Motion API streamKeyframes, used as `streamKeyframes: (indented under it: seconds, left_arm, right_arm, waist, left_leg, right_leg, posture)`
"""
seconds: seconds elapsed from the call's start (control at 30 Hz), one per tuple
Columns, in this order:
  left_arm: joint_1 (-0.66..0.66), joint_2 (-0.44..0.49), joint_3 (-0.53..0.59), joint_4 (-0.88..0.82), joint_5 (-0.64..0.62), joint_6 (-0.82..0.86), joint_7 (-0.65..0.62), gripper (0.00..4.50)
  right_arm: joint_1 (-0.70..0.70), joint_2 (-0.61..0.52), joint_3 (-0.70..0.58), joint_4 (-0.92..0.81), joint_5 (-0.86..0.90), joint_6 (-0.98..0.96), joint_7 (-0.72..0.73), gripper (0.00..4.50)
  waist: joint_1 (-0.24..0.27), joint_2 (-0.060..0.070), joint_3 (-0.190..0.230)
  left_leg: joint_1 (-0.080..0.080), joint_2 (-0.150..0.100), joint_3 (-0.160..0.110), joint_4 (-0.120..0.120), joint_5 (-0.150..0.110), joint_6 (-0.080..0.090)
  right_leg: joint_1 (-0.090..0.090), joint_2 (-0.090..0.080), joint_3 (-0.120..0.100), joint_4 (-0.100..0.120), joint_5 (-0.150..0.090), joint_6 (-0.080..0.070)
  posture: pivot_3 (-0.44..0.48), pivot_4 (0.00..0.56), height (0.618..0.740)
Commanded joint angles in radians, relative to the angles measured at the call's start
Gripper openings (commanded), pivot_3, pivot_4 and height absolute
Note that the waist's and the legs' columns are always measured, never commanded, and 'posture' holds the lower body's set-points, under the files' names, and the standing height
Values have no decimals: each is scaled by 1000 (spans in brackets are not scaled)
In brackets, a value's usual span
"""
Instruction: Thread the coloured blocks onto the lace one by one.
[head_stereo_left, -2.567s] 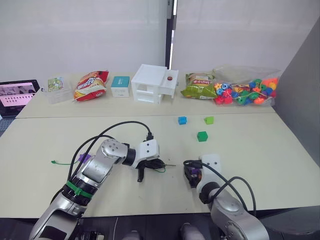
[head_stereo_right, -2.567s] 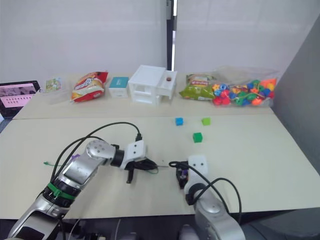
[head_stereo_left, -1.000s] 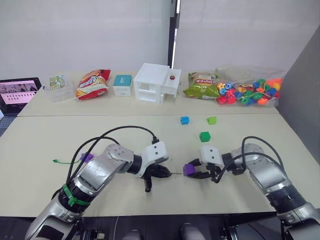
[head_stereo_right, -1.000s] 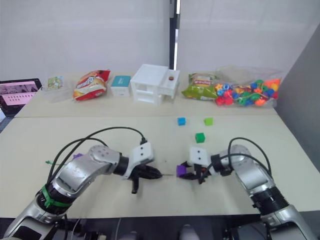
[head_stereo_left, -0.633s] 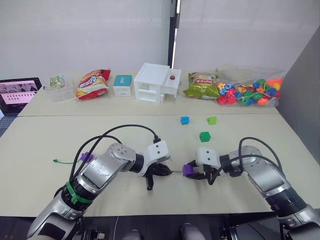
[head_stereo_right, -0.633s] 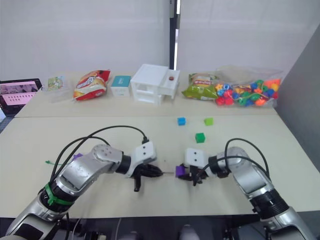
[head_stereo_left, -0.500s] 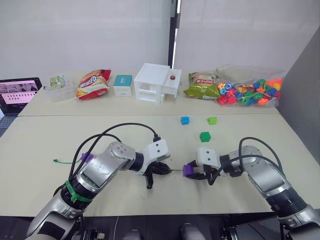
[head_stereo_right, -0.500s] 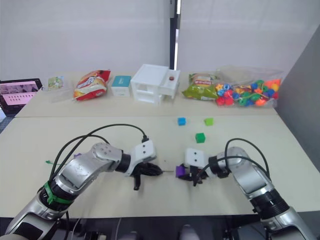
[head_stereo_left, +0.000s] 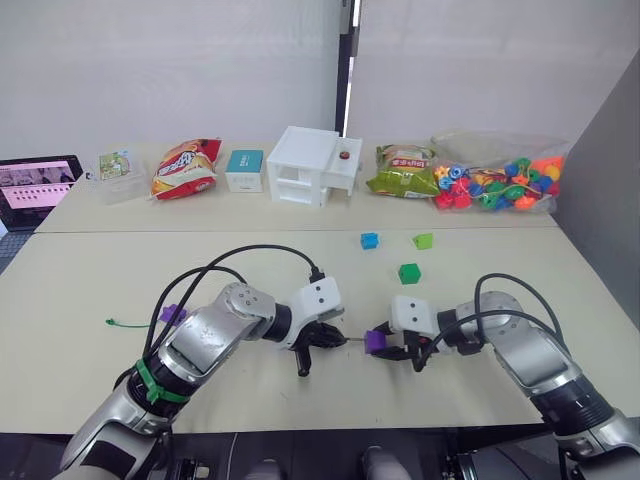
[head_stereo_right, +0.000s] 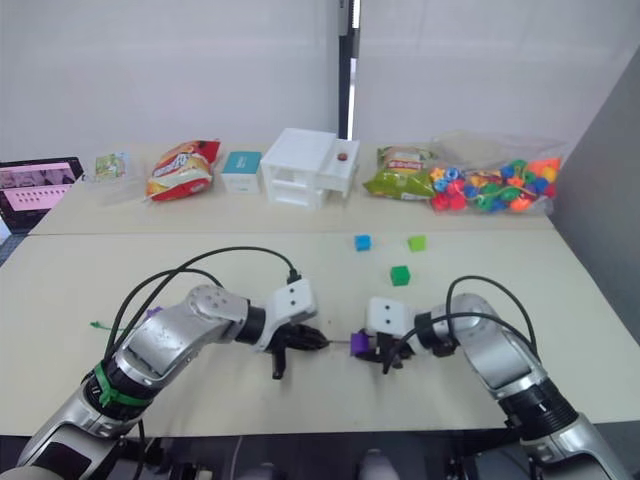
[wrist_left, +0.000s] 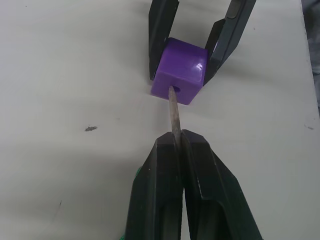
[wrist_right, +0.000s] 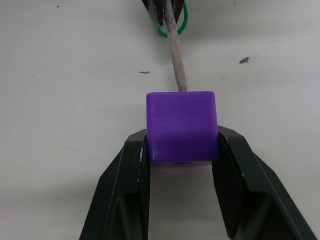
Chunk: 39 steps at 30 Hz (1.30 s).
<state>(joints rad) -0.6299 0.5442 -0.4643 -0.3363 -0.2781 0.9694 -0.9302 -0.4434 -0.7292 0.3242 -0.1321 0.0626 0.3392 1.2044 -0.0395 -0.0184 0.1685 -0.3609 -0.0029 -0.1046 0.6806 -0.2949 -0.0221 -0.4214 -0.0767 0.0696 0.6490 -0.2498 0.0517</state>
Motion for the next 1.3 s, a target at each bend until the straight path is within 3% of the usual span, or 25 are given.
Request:
streamKeyframes:
  seconds: [0.03, 0.3, 0.47, 0.67, 0.97, 1.3]
  left_arm:
    - [-35, -27, -6, -21, -26, 3, -9, 0]
    - [-68, -88, -32, 19, -36, -28, -32, 0]
    - [-33, -139, 4, 50, -105, -1, -69, 0]
    - [-35, -130, -3, 62, -83, -50, -98, 0]
    - [-14, -8, -66, 125, 35, -311, -216, 0]
    - [28, -8, -33, 156, 44, -354, -216, 0]
  right_arm:
    - [-8, 6, 10, -47, 4, 19, -3, 1176]
    - [-12, 20, 24, -80, 0, 55, -17, 1176]
    - [-9, 39, 23, -103, 2, 83, -34, 1176]
    - [2, 45, 19, -117, 6, 96, -45, 1176]
    - [19, 50, 17, -125, 7, 87, -49, 1176]
    - [41, 46, 4, -105, 3, 68, -57, 1176]
  waist:
    - [0, 0, 0]
    - [2, 0, 0]
    - [8, 0, 0]
    - [7, 0, 0]
    - [-2, 0, 0]
    - [-3, 0, 0]
  left_leg:
    - [0, 0, 0, 0, 0, 0]
    - [0, 0, 0, 1, 0, 0]
    - [0, -1, 0, 2, 0, 0]
    - [0, 0, 0, 2, 0, 0]
    - [1, 0, 0, 1, 0, 0]
    - [1, 0, 0, 1, 0, 0]
  right_leg:
    - [0, 0, 0, 0, 0, 0]
    - [1, 0, 0, 0, 0, 0]
    - [2, 0, 0, 0, 0, 1]
    - [1, 0, 0, 0, 0, 1]
    - [1, 0, 0, 0, 1, 0]
    - [1, 0, 0, 0, 1, 0]
  posture:
    - [0, 150, 740]
    - [0, 150, 740]
    - [0, 150, 740]
    - [0, 150, 740]
    - [0, 150, 740]
    - [0, 150, 740]
